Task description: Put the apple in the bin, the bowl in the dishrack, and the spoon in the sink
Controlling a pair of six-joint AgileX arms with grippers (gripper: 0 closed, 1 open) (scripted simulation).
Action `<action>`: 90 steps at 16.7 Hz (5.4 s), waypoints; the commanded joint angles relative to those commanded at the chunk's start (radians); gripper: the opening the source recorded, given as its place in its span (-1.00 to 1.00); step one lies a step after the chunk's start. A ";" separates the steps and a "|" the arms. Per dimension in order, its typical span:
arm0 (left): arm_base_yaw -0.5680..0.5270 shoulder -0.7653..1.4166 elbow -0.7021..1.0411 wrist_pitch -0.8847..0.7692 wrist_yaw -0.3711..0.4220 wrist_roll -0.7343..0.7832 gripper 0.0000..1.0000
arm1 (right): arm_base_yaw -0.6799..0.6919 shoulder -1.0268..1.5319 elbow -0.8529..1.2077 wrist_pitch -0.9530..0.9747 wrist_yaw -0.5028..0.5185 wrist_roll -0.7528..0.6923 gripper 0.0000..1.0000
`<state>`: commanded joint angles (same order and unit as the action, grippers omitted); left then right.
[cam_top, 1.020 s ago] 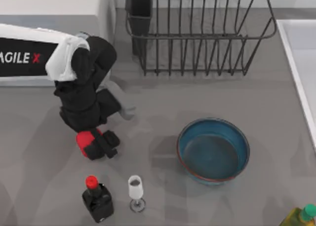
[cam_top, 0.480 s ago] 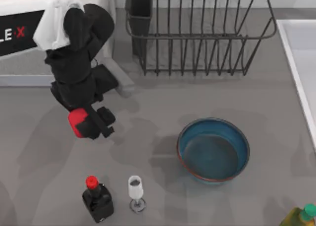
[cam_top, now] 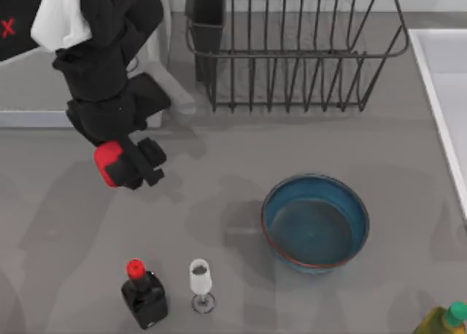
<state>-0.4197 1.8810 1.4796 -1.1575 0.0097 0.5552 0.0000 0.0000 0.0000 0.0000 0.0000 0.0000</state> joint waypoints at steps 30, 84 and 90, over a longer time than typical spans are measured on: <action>0.686 -0.569 -0.314 -0.233 -0.093 2.612 -1.00 | 0.000 0.000 0.000 0.000 0.000 0.000 1.00; 0.817 -0.582 -0.643 0.148 -0.142 2.941 1.00 | 0.000 0.000 0.000 0.000 0.000 0.000 1.00; 0.840 -0.704 -0.784 0.294 -0.139 2.568 1.00 | 0.000 0.000 0.000 0.000 0.000 0.000 1.00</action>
<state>0.4202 1.1769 0.6959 -0.8638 -0.1292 3.1231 0.0000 0.0000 0.0000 0.0000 0.0000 0.0000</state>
